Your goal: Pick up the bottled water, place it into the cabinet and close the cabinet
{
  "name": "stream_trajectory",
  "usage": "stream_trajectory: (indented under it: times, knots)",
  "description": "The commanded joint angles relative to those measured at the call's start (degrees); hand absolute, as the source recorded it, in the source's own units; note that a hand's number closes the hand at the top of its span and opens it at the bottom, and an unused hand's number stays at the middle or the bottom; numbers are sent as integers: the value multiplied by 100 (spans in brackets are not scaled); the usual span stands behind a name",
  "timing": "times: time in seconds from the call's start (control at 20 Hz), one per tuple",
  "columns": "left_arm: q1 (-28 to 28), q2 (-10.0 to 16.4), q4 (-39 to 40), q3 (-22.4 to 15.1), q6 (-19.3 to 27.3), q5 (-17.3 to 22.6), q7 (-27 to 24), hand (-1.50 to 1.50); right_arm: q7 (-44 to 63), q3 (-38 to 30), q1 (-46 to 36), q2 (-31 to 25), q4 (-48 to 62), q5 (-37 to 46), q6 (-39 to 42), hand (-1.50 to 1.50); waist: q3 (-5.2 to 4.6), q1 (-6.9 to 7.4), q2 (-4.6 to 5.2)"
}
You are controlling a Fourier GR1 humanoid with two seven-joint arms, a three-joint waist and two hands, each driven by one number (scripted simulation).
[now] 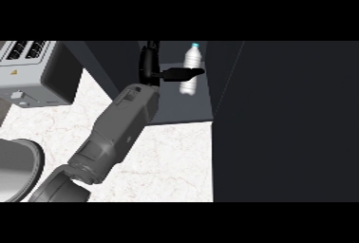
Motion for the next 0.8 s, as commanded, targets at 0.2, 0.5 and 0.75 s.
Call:
stream_trajectory:
  times: [0.2, 0.5, 0.75]
  knots:
    - [736, -6, -1114, -841, 122, 746, 71, -150, 289, -63, 275, 238, -837, -98, -121, -150, 3, 46, -87]
    - [1693, -6, -2579, -1781, 366, 1036, 494, -150, 455, -173, 98, 217, -702, 76, -369, -150, 5, 313, -124]
    - [2732, -6, -3951, -2317, 529, 905, 655, -150, 499, -132, 87, 369, -797, -1, -514, -150, 6, 452, -140]
